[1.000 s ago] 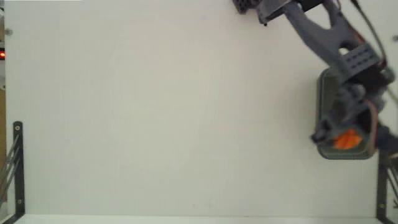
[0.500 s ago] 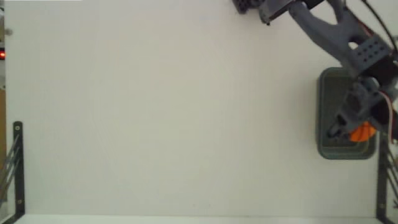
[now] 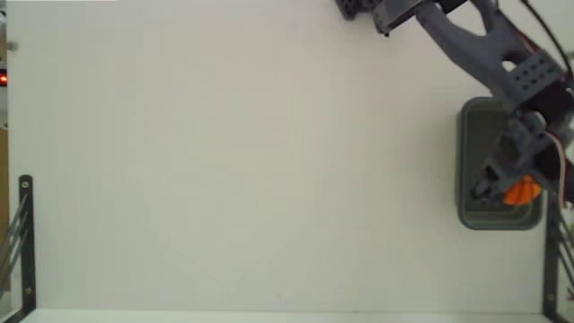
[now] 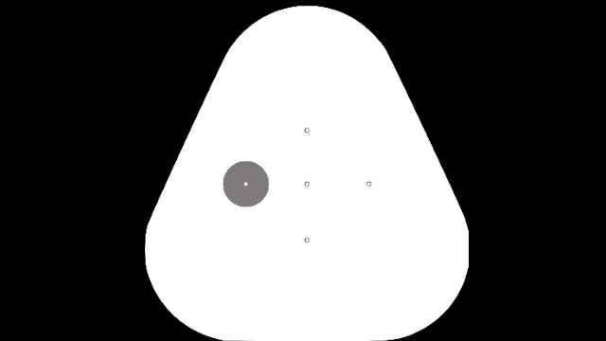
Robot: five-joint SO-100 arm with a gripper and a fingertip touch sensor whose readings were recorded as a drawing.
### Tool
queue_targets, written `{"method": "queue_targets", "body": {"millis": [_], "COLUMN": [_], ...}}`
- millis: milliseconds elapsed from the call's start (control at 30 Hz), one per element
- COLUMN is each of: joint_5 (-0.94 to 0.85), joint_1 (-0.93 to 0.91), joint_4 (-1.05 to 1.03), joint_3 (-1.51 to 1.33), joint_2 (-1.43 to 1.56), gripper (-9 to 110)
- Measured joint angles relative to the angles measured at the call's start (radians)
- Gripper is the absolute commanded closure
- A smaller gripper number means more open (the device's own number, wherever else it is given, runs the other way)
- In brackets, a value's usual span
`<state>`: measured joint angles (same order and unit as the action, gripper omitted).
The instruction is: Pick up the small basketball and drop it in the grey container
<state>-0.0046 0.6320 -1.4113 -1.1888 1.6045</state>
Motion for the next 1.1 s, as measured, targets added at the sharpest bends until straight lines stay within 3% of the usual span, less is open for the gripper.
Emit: {"method": "queue_targets", "body": {"millis": [100, 133, 1100], "joint_5": [0.000, 0.000, 0.000], "joint_1": [0.000, 0.000, 0.000], "joint_4": [0.000, 0.000, 0.000], "joint_3": [0.000, 0.000, 0.000], "joint_2": [0.000, 0.000, 0.000], "gripper": [25, -9, -9]}}
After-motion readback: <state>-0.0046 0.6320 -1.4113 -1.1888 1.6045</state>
